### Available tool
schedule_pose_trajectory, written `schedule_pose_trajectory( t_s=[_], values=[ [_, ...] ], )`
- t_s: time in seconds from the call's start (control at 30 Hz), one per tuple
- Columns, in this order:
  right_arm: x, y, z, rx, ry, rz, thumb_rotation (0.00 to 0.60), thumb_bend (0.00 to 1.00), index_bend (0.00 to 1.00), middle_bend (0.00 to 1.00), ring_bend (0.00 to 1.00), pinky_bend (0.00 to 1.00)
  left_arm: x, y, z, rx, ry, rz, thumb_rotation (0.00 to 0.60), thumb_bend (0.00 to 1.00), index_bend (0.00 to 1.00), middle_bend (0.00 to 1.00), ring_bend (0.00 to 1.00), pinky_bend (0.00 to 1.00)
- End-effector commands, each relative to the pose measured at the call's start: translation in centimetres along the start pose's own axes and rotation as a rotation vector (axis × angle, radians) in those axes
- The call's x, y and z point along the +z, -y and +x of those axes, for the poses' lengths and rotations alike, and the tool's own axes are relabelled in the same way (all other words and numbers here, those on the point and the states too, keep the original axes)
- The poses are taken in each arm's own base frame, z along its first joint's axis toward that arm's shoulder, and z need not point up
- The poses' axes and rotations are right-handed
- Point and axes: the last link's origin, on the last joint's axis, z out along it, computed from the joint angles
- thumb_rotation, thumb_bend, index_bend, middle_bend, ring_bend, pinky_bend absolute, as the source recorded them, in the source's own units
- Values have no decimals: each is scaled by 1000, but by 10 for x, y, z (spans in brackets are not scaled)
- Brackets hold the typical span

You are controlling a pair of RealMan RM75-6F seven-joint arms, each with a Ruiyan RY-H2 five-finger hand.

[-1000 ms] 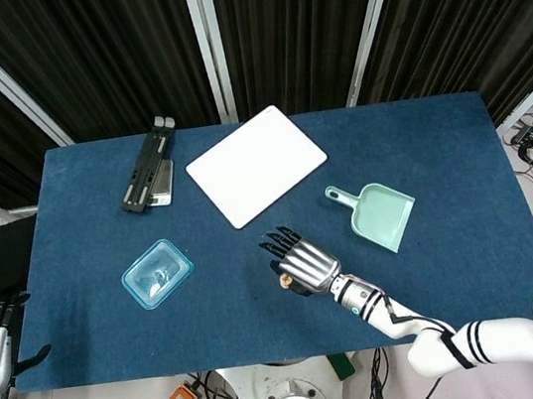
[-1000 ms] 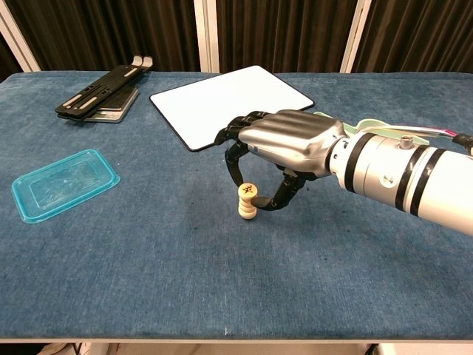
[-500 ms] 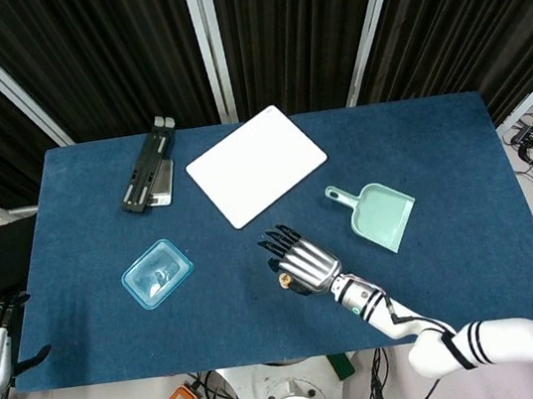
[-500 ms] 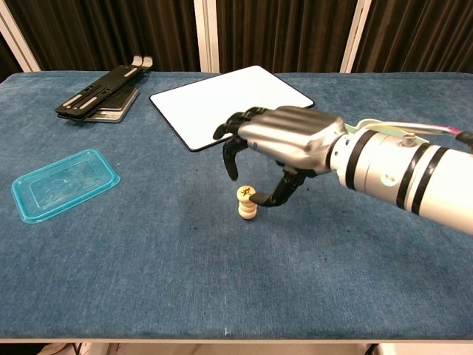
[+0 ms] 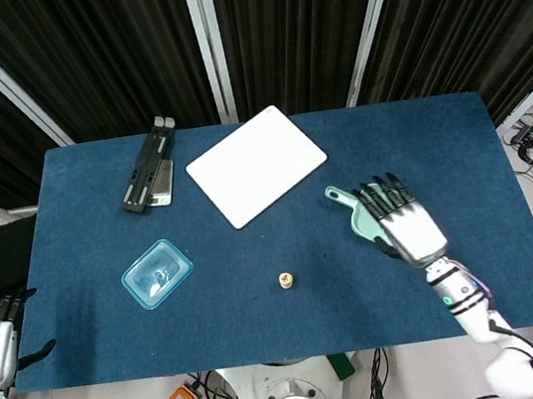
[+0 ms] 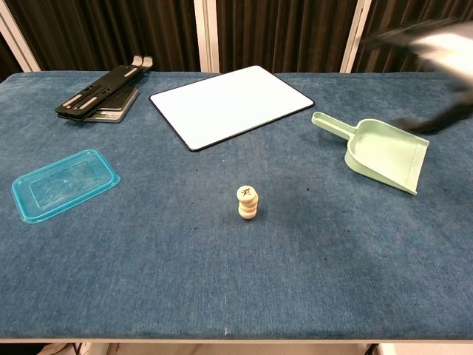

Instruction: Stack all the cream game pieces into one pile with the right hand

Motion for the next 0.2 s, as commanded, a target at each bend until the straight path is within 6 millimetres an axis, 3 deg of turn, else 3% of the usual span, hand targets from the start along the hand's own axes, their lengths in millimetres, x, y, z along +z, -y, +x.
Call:
schedule_pose_trajectory(
  t_s=[0.03, 0.2],
  values=[
    [-58, -39, 14, 25, -17, -136, 600, 427, 35, 114, 1, 54, 2, -5, 2, 3, -7, -13, 600, 69, 195, 135, 77, 0],
    [-105, -62, 16, 79, 0, -226, 600, 425, 30, 99, 0, 21, 3, -10, 3, 4, -4, -17, 600, 70, 195, 136, 77, 0]
  ],
)
